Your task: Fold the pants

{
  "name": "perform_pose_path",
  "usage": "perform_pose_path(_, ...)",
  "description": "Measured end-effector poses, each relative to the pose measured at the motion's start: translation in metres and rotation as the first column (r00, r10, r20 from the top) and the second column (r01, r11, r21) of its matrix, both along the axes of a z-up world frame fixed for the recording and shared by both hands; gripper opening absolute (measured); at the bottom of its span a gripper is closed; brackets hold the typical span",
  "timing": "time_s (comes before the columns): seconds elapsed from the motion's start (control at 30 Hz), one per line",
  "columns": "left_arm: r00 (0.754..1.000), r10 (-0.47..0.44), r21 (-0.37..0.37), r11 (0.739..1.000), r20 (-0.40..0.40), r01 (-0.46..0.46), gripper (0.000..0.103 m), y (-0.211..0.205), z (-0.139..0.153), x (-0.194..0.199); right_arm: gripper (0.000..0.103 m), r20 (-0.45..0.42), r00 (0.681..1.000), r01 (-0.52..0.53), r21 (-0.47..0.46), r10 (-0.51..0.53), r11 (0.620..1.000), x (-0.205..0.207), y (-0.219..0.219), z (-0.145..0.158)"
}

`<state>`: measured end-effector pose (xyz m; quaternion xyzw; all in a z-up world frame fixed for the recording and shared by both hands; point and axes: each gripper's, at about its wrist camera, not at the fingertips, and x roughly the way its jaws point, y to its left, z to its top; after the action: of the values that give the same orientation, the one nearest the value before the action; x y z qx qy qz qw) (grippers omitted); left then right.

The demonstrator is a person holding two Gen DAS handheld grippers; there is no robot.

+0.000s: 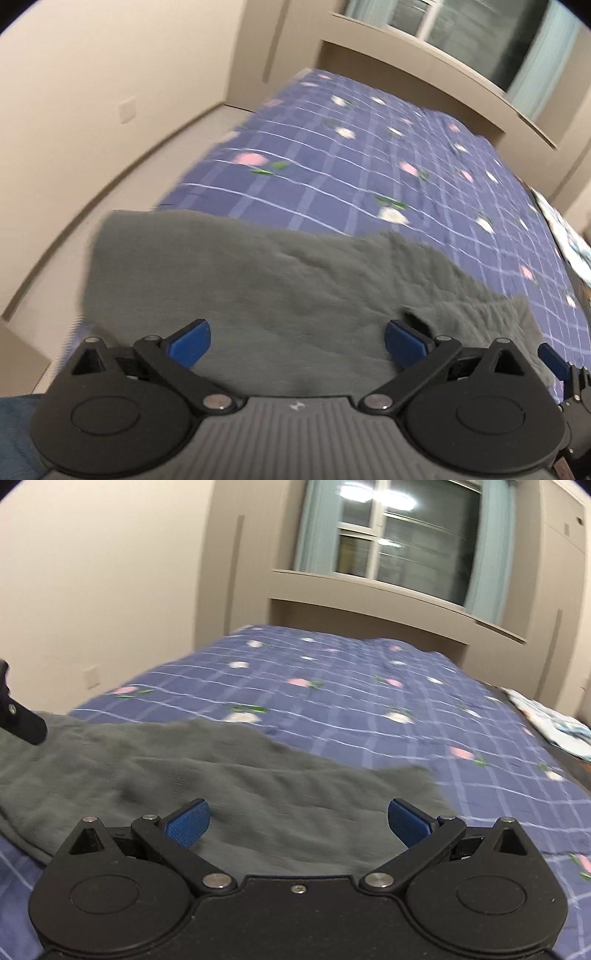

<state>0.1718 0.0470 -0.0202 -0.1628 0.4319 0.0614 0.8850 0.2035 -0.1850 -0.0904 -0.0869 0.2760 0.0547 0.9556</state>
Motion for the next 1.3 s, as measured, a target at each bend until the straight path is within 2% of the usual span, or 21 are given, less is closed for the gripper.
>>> perform_pose_path(0.13, 0.996, 0.084, -0.007, 0.996, -0.012, -0.084, 0.102, 0.038, -0.007, -0.026, 0.103, -0.026, 0.999, -0.024, -0.021, 0.023, 0.999, 0.006, 0.03, -0.006)
perform_pose_path(0.27, 0.98, 0.189, -0.046, 0.98, -0.056, -0.192, 0.102, 0.068, -0.029, -0.046, 0.103, -0.079, 0.997, -0.013, -0.087, 0.006, 0.996, 0.009, 0.049, -0.025)
perform_pose_path(0.37, 0.969, 0.234, -0.091, 0.966, -0.082, -0.241, 0.102, 0.081, -0.05, -0.054, 0.103, -0.058, 0.998, 0.015, -0.081, -0.02, 0.997, 0.004, 0.051, -0.035)
perform_pose_path(0.47, 0.963, 0.252, -0.172, 0.949, -0.093, -0.265, 0.102, 0.089, -0.069, -0.056, 0.103, -0.039, 0.999, 0.032, -0.067, -0.035, 0.997, 0.0, 0.05, -0.041)
perform_pose_path(0.53, 0.96, 0.266, -0.199, 0.94, -0.081, -0.278, 0.102, 0.09, -0.078, -0.057, 0.103, -0.026, 0.999, 0.038, -0.063, -0.039, 0.997, -0.002, 0.049, -0.043)
perform_pose_path(0.7, 0.96, 0.28, -0.16, 0.947, -0.006, -0.277, 0.103, 0.081, -0.084, -0.063, 0.103, 0.016, 0.999, 0.046, -0.065, -0.045, 0.997, -0.007, 0.05, -0.05)
perform_pose_path(0.8, 0.955, 0.295, -0.17, 0.943, 0.024, -0.287, 0.103, 0.078, -0.084, -0.064, 0.103, 0.023, 0.999, 0.047, -0.064, -0.046, 0.997, -0.008, 0.049, -0.051)
perform_pose_path(0.9, 0.944, 0.322, -0.259, 0.919, 0.064, -0.296, 0.102, 0.087, -0.083, -0.067, 0.103, 0.032, 0.998, 0.048, -0.049, -0.046, 0.998, -0.01, 0.047, -0.053)
perform_pose_path(1.0, 0.93, 0.359, -0.347, 0.885, 0.085, -0.31, 0.102, 0.102, -0.085, -0.073, 0.103, 0.038, 0.998, 0.048, -0.036, -0.047, 0.998, -0.011, 0.045, -0.055)
perform_pose_path(1.13, 0.92, 0.386, -0.439, 0.84, 0.07, -0.319, 0.102, 0.12, -0.095, -0.072, 0.103, 0.041, 0.998, 0.049, -0.038, -0.047, 0.998, -0.013, 0.045, -0.055)
perform_pose_path(1.3, 0.906, 0.42, -0.511, 0.792, 0.06, -0.333, 0.102, 0.125, -0.098, -0.074, 0.103, 0.045, 0.998, 0.049, -0.038, -0.047, 0.998, -0.014, 0.045, -0.055)
